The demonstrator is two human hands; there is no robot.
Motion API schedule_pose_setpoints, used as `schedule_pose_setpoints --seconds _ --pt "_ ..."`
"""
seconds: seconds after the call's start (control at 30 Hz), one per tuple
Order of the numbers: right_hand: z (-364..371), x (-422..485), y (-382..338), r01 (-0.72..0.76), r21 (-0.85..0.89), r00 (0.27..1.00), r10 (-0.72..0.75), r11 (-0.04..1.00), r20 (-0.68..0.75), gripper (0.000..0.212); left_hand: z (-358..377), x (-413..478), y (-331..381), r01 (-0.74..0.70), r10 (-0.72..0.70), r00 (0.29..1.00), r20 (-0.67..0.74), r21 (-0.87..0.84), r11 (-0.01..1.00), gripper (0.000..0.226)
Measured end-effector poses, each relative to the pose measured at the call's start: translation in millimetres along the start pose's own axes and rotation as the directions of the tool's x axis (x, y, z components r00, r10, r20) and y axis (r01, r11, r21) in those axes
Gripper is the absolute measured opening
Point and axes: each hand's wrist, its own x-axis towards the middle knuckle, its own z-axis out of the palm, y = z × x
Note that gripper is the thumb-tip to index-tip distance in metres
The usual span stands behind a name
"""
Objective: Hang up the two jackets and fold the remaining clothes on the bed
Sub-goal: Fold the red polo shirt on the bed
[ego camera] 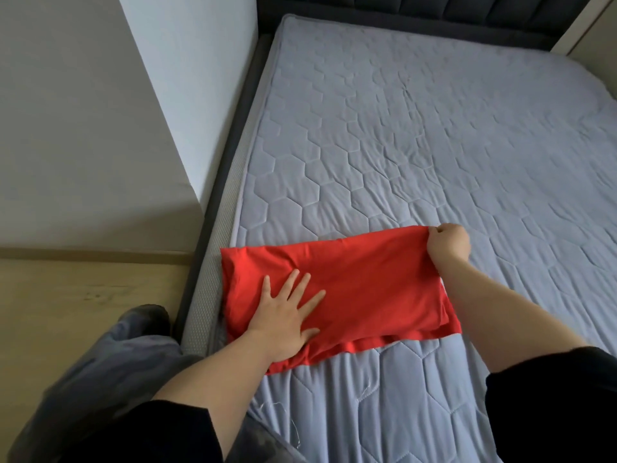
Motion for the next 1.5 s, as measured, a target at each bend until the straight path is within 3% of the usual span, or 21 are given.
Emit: schedule_pose_setpoints --seconds 0.07,0.13,0.23,0.3,0.33,0.37,0.43,0.5,0.6,0.67,0.8,0.93,1.1,1.2,1.3,1.37,1.43,1.5 --pt "8 -19 -13 0.109 -0.129 0.993 -0.114 0.986 -0.032 0.031 -2 1 1 -0.001 0.000 1.000 -0.024 -0.022 1.000 0.068" --pt "15 -47 -24 0.283 -0.120 0.953 -0.293 0.952 -0.078 0.042 -3 3 5 -0.001 -0.001 0.999 -0.046 -0.060 0.998 0.068" --pt "25 -104 -22 0.658 -0.061 0.747 -0.661 0.750 -0.076 0.043 -3 3 15 -0.004 -0.002 0.998 -0.057 -0.105 0.995 0.072" --pt "31 -128 -3 0.850 -0.098 0.527 -0.844 0.518 0.105 0.044 -1 1 21 0.002 -0.007 0.999 -0.039 -0.111 0.994 0.075" --pt "33 -131 10 0.890 -0.130 0.456 -0.854 0.437 0.251 0.043 0 0 23 -0.003 0.001 1.000 -0.027 -0.099 0.995 0.077" --pt "33 -130 22 0.894 -0.161 0.447 -0.812 0.418 0.376 0.044 1 -1 25 -0.020 0.019 1.000 -0.014 -0.080 0.997 0.078" --pt "34 -122 39 0.815 -0.232 0.572 -0.675 0.530 0.467 0.049 1 -3 26 -0.071 0.071 0.997 0.003 -0.056 0.996 0.077" --pt "39 -119 34 0.727 -0.292 0.682 -0.603 0.622 0.414 0.051 -2 -2 24 -0.104 0.104 0.995 -0.015 -0.076 0.992 0.073" --pt "45 -134 4 0.642 -0.206 0.765 -0.596 0.739 0.245 0.044 -10 2 13 -0.040 0.025 0.993 -0.116 -0.128 0.991 0.066" --pt "46 -143 -9 0.661 -0.104 0.749 -0.645 0.744 0.150 0.042 -16 6 0 0.126 -0.158 0.972 -0.173 -0.182 0.975 0.062" --pt "57 -147 -32 0.769 -0.114 0.635 -0.728 0.630 0.258 0.053 -14 6 -31 0.354 -0.387 0.918 -0.083 -0.267 0.896 0.062" --pt "74 -133 -24 0.674 -0.237 0.720 -0.551 0.699 0.423 0.061 -3 4 -53 0.496 -0.449 0.867 0.217 -0.280 0.822 0.064" --pt "81 -119 -13 0.586 -0.293 0.773 -0.412 0.756 0.483 0.061 4 3 -56 0.511 -0.457 0.856 0.241 -0.269 0.816 0.066" --pt "80 -118 -15 0.582 -0.246 0.758 -0.407 0.775 0.509 0.060 -2 4 -47 0.441 -0.442 0.896 0.044 -0.208 0.873 0.069" --pt "69 -119 -10 0.619 -0.151 0.736 -0.502 0.770 0.454 0.058 -9 8 -22 0.196 -0.224 0.962 -0.159 -0.172 0.965 0.076" --pt "60 -123 3 0.689 -0.131 0.687 -0.585 0.713 0.432 0.057 -8 6 4 -0.013 -0.008 0.989 -0.150 -0.139 0.990 0.074" --pt "50 -122 26 0.767 -0.228 0.630 -0.637 0.599 0.445 0.057 -3 3 27 -0.174 0.165 0.982 -0.090 -0.099 0.980 0.067" --pt "41 -114 45 0.731 -0.325 0.680 -0.606 0.599 0.413 0.058 0 1 36 -0.229 0.224 0.973 -0.058 -0.095 0.969 0.061"
